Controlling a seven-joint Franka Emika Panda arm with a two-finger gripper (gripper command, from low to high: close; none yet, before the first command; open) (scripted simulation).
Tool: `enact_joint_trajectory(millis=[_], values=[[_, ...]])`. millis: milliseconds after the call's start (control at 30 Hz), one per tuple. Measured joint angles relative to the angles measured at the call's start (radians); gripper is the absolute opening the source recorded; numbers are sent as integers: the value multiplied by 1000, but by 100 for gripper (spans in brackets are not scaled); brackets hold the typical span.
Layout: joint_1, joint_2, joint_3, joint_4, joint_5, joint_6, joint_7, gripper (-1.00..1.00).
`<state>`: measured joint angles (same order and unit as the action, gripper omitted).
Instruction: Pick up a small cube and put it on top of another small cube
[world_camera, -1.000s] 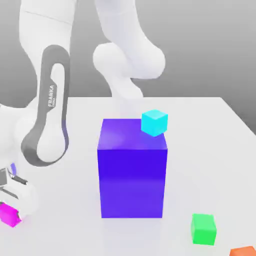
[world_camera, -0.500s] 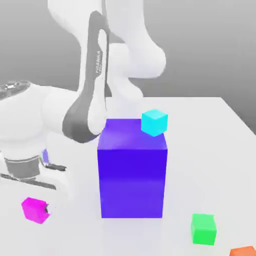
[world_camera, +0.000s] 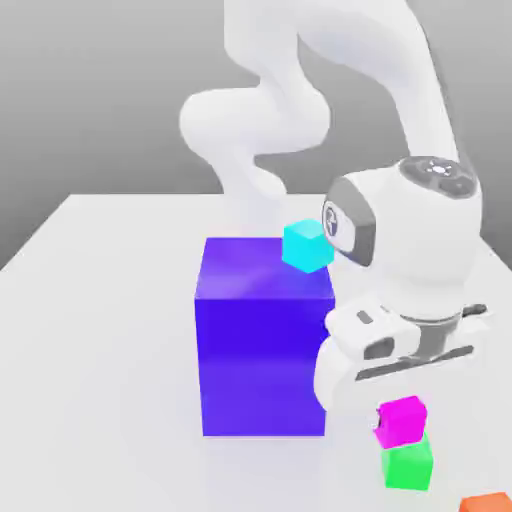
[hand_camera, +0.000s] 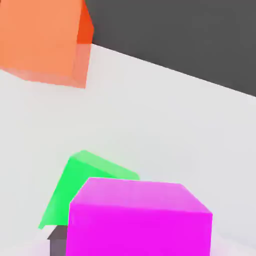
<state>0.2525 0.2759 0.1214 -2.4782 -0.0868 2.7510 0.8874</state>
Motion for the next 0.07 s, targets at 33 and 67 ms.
enact_joint_trajectory(millis=[33, 67], values=[[0, 0, 0, 0, 0, 0, 0, 100], [0, 0, 0, 0, 0, 0, 0, 100]])
